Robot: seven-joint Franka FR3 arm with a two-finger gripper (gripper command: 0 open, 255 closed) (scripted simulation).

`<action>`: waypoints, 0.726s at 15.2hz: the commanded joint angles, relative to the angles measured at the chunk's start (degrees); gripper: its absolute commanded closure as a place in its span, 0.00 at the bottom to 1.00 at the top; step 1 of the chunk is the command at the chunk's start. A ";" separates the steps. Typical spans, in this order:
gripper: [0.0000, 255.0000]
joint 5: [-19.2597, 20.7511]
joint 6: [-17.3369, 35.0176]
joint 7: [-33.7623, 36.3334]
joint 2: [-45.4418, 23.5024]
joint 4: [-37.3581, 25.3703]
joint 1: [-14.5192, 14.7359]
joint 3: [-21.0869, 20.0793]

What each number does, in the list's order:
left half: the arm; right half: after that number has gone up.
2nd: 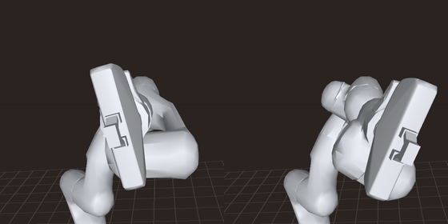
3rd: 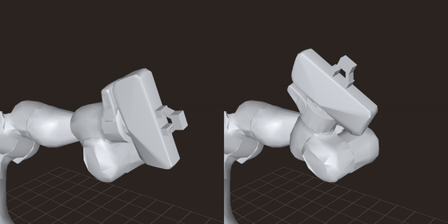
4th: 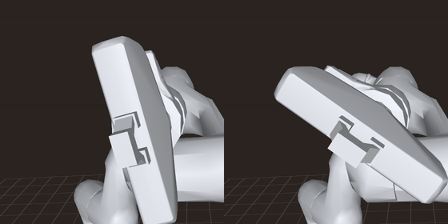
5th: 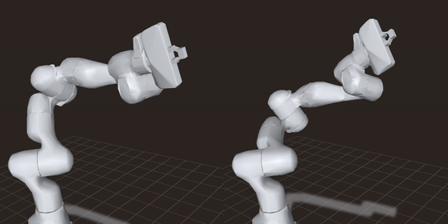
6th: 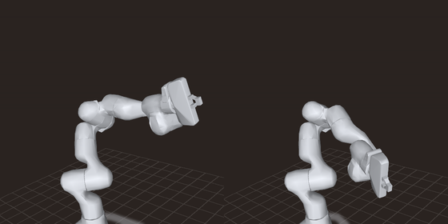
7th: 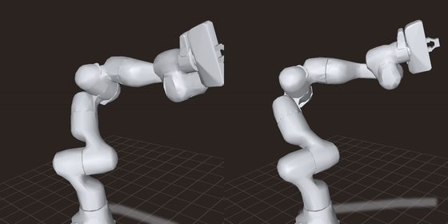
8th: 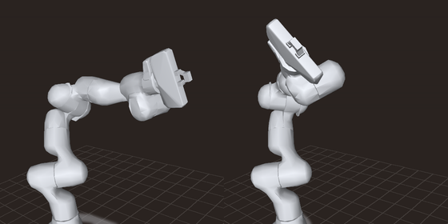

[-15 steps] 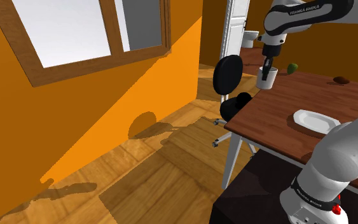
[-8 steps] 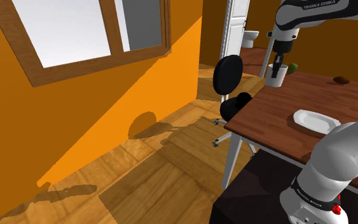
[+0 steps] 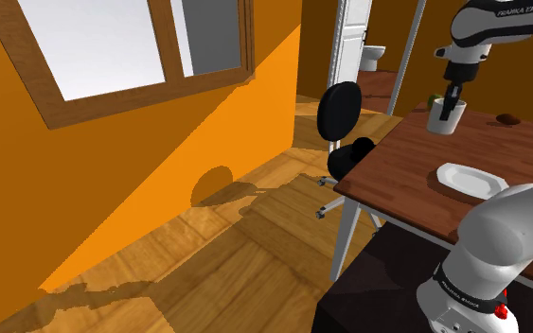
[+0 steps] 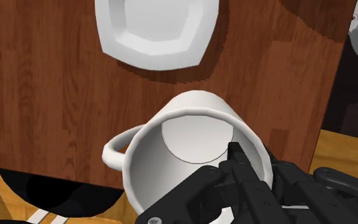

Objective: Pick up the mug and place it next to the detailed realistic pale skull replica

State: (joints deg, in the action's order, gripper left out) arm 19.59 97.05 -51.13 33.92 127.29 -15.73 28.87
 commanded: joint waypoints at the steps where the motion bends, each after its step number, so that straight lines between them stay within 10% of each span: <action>1: 1.00 1.40 -0.55 -2.27 1.58 0.45 -1.24 1.48; 11: 1.00 8.31 -2.65 -14.70 6.73 -0.38 -6.81 10.26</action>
State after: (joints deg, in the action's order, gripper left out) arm 27.11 94.67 -64.15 40.36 127.45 -22.02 37.93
